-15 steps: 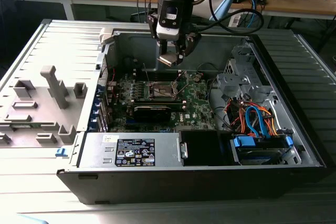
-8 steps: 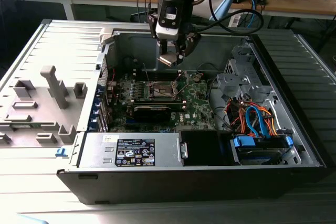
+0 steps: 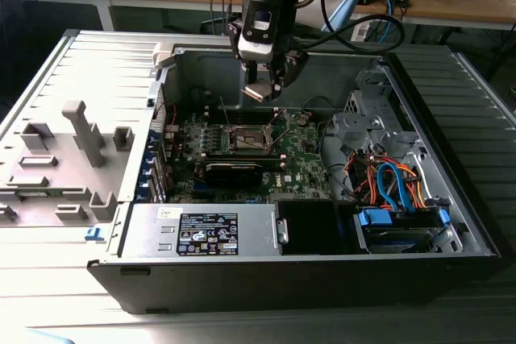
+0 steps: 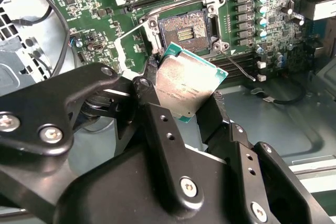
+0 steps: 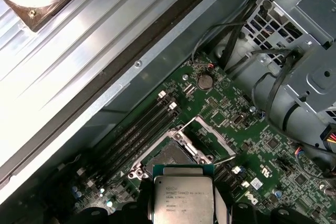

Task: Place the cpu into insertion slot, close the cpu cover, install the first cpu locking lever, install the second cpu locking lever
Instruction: 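Place the cpu into insertion slot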

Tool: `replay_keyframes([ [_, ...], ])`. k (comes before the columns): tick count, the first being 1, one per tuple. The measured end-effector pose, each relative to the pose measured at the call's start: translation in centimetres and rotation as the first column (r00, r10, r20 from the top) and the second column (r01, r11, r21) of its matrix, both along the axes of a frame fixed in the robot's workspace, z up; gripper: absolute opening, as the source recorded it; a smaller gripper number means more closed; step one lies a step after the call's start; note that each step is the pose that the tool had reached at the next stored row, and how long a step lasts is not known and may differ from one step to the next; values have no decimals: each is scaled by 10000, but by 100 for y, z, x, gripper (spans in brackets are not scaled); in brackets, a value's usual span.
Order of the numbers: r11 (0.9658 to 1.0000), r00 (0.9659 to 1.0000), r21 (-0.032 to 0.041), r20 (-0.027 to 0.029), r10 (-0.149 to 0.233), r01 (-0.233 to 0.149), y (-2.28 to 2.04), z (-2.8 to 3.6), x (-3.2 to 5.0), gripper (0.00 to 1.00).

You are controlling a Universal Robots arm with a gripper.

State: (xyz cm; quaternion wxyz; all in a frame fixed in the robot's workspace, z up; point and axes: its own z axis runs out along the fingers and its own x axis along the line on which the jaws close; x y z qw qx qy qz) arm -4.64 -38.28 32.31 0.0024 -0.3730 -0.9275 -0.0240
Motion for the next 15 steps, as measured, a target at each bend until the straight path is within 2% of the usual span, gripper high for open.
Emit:
replay_keyframes([
  [15,9995,9995,0,1,-327,327,0,-3,0,55],
])
